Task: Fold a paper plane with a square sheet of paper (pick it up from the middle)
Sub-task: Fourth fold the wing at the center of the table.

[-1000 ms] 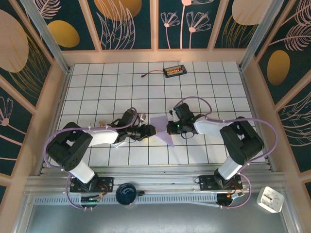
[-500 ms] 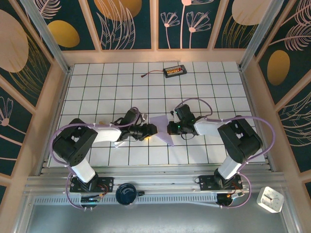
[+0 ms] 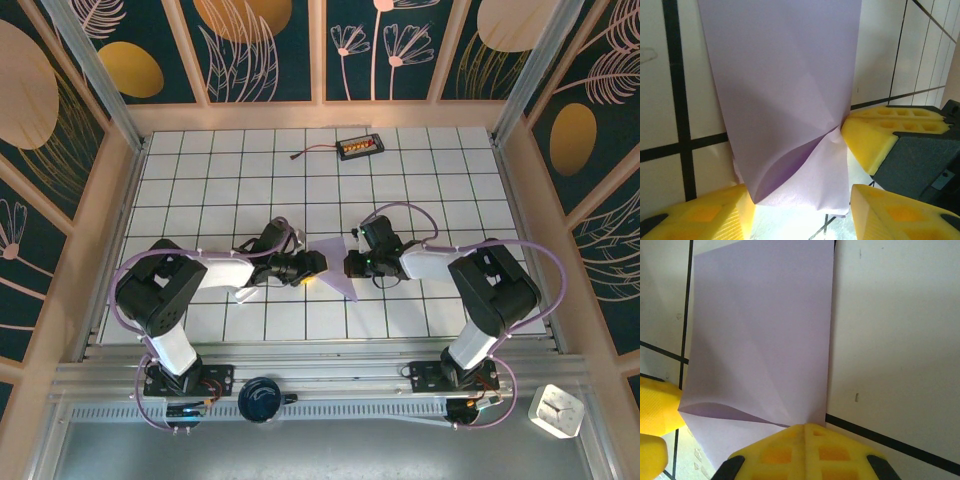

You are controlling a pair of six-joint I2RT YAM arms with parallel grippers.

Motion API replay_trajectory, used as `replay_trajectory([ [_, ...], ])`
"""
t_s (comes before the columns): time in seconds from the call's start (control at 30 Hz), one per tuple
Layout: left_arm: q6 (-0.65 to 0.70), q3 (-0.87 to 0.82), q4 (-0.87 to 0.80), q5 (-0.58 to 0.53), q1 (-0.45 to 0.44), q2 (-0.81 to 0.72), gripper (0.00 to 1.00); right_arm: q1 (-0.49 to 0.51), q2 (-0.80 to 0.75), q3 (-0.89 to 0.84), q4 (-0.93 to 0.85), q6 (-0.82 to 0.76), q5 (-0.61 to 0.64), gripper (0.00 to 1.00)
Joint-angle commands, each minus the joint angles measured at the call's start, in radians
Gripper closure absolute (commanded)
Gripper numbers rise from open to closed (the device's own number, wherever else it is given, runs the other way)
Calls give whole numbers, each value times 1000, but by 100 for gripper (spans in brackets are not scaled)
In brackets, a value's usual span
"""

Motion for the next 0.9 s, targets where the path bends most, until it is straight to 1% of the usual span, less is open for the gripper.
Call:
replay_trajectory([
  [0.0, -32, -1, 62, -16, 2, -8, 47, 1, 2, -31, -42, 9, 10, 100],
  [0.17, -40, -16, 120, -7, 7, -16, 48, 0, 3, -32, -43, 9, 12, 100],
  [0.27, -32, -14, 135, 9, 7, -16, 51, 0, 6, -31, -43, 9, 15, 100],
  [0.33, -10, -10, 125, 15, 7, -16, 55, -1, 7, -30, -43, 8, 17, 100],
  [0.47, 50, 2, 79, 15, 7, -16, 67, -2, 11, -27, -44, 4, 18, 100],
  [0.6, 99, 22, 31, -4, 9, -1, 78, -1, 15, -22, -48, -4, 19, 100],
  [0.77, 111, 32, 20, -23, 8, 11, 89, -2, 20, -12, -52, -20, 18, 100],
  [0.87, 93, 27, 23, -31, 8, 7, 97, -1, 10, 5, -68, -47, 15, 100],
])
